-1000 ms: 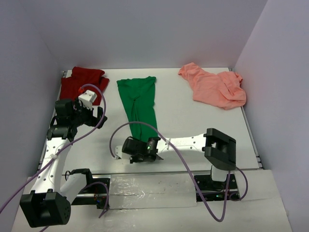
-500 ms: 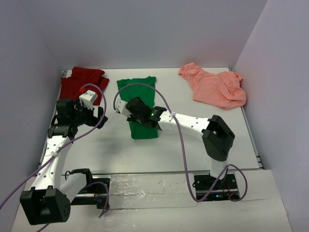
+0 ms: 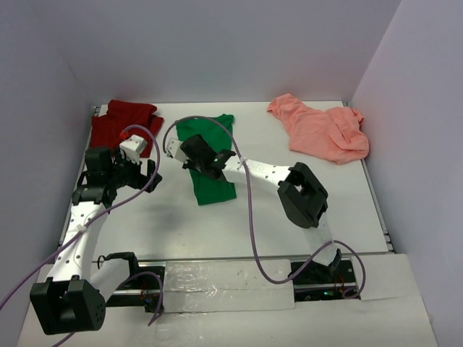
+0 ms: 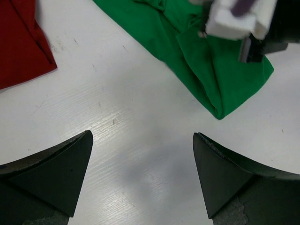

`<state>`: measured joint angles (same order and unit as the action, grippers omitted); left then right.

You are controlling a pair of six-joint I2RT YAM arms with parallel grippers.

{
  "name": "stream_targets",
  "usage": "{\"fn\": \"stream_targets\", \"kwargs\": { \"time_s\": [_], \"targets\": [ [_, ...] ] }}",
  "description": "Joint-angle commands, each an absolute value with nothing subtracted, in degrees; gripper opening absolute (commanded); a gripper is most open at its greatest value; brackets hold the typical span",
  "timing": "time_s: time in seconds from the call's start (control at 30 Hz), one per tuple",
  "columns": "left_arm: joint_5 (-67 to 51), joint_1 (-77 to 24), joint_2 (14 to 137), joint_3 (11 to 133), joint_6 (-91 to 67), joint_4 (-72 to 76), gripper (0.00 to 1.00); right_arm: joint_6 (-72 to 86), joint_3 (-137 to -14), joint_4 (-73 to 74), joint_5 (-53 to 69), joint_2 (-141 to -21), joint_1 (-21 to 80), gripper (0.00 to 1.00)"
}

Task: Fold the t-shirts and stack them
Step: Fold the tshirt

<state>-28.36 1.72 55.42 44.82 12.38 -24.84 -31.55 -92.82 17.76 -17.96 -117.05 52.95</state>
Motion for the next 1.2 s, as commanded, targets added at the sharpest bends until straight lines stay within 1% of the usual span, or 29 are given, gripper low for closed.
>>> {"fn": "stream_targets", "kwargs": {
  "time_s": [0.0,0.33,0.67,0.7,0.73,0.77,0.8,0.83,0.87,0.93,0.97,1.1,1.17],
  "targets": [
    [-30.2,2.2,56.0,45.5,13.0,-24.3,0.97,-32.6,-98.9,14.4,-19.7,-119.5,51.1,0.0],
    [-30.6,2.2,57.0,45.4,13.2,-24.3,0.96,-32.9,-109.7,15.1,-20.7,-126.4,47.4,0.0],
    [-30.7,2.2,57.4,45.3,13.3,-24.2,0.96,-32.7,-113.7,14.9,-20.3,-131.3,45.9,0.0],
    [-30.7,2.2,57.6,45.3,13.4,-24.1,0.96,-32.5,-114.8,14.7,-20.7,-132.4,45.7,0.02],
    [-30.8,2.2,57.6,45.3,13.4,-24.2,0.96,-32.7,-115.6,14.9,-21.0,-133.2,45.6,0.07],
    [-30.8,2.2,57.6,45.2,13.4,-24.0,0.96,-32.8,-117.1,15.1,-21.2,-134.7,45.4,0.2],
    [-30.8,2.2,57.6,45.3,13.4,-24.0,0.96,-32.8,-117.7,15.2,-21.3,-135.4,45.4,0.29],
    [-30.8,2.2,57.7,45.2,13.4,-24.0,0.97,-32.7,-118.3,15.1,-21.4,-136.0,45.1,0.41],
    [-30.8,2.2,57.9,45.2,13.4,-24.1,0.97,-32.5,-119.2,15.2,-21.7,-137.6,44.9,0.51],
    [-30.8,2.2,57.9,45.1,13.5,-24.2,0.97,-32.2,-120.3,14.2,-22.6,-138.6,44.9,0.6],
    [-30.8,2.2,57.9,45.0,13.5,-24.1,0.97,-32.0,-120.4,13.5,-23.2,-139.0,44.7,0.62],
    [-30.9,2.2,57.7,45.0,13.6,-24.2,0.97,-30.6,-121.7,13.6,-22.3,-138.7,44.2,0.65],
    [-30.7,2.1,57.7,44.9,13.7,-24.3,0.97,-30.0,-119.0,13.9,-21.6,-135.5,44.2,0.65]
  ]
}}
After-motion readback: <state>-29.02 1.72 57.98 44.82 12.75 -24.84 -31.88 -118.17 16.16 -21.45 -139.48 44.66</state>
